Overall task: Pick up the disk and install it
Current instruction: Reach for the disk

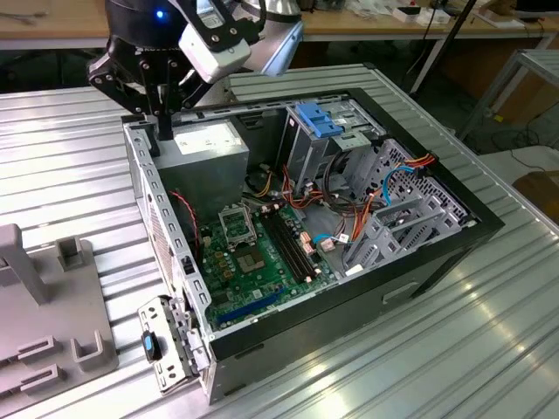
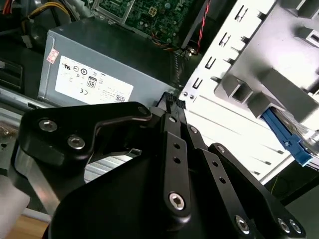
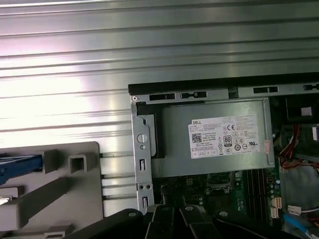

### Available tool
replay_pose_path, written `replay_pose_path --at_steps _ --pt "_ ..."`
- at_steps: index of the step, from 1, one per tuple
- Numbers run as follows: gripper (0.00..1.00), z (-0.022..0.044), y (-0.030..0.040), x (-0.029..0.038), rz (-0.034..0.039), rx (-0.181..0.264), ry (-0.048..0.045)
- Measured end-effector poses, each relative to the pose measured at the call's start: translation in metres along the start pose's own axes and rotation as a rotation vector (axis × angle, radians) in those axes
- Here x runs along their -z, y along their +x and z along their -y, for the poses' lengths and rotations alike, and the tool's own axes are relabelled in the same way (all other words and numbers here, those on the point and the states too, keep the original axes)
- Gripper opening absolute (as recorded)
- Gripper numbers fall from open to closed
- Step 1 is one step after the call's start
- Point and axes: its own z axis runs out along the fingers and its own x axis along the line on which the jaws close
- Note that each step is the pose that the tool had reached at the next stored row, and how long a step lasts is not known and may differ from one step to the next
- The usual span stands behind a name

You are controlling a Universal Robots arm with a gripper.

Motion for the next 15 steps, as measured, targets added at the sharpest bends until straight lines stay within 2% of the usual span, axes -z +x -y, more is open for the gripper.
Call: replay_pose_path --at_steps 3,4,11,15 --pt "0.11 0.0017 0.0118 0.0004 -0.0001 0.000 0.0000" --pt "0.11 0.0024 0.0175 0.0005 0.0000 0.000 0.0000" --pt "0.11 0.0049 0.0354 0.0011 -0.0001 0.000 0.0000" --pt "0.11 0.0075 0.0531 0.0017 0.0000 0.000 0.0001"
